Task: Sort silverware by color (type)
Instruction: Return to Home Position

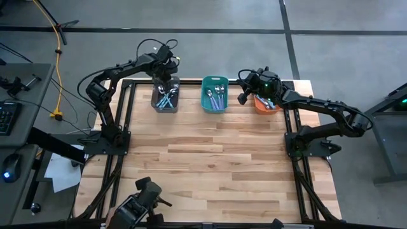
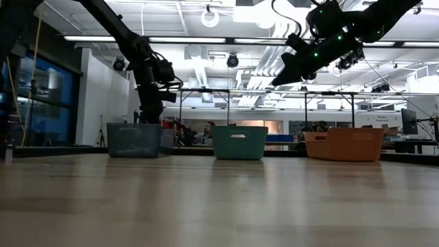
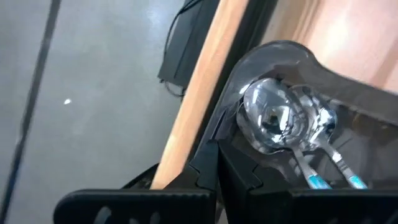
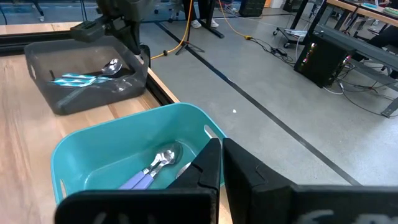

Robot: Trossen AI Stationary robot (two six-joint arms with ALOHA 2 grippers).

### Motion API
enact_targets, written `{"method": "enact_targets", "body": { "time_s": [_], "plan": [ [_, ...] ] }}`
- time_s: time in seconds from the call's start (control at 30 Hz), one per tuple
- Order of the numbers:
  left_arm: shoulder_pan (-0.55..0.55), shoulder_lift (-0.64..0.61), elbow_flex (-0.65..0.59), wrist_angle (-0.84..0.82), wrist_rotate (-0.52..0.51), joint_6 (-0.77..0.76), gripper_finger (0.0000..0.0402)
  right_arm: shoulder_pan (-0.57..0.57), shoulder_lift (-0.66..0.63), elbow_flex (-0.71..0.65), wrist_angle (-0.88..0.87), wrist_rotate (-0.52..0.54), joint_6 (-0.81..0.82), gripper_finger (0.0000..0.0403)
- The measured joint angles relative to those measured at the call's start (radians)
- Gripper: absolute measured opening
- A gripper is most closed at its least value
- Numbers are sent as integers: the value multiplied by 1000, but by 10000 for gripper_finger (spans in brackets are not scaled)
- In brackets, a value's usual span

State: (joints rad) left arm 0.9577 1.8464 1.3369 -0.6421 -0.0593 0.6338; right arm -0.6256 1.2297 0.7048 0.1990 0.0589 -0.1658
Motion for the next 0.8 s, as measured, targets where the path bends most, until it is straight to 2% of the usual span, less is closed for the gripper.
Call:
{"method": "enact_targets", "body": {
  "time_s": [0.1,0.17,0.27,0.37,0.47,0.6,0.8],
  "plan": [
    [0,-15,0,-4,-45,7,0,0,0,0,0,0,0,0],
    [0,-40,0,-4,-37,2,0,0,0,0,0,0,-2,0],
    [0,-87,-2,-4,39,-50,0,0,0,0,-3,0,-21,0],
    [-18,-161,-55,40,92,-76,0,0,0,0,-31,-9,-57,0],
    [-59,-247,-142,120,105,-83,0,0,0,-44,42,-73,-104,0],
    [-102,-385,-296,284,189,-129,0,2,0,-174,263,-189,-105,0],
    [-158,-581,-545,585,322,-249,0,26,0,-340,453,-225,-101,0]
  ]
}}
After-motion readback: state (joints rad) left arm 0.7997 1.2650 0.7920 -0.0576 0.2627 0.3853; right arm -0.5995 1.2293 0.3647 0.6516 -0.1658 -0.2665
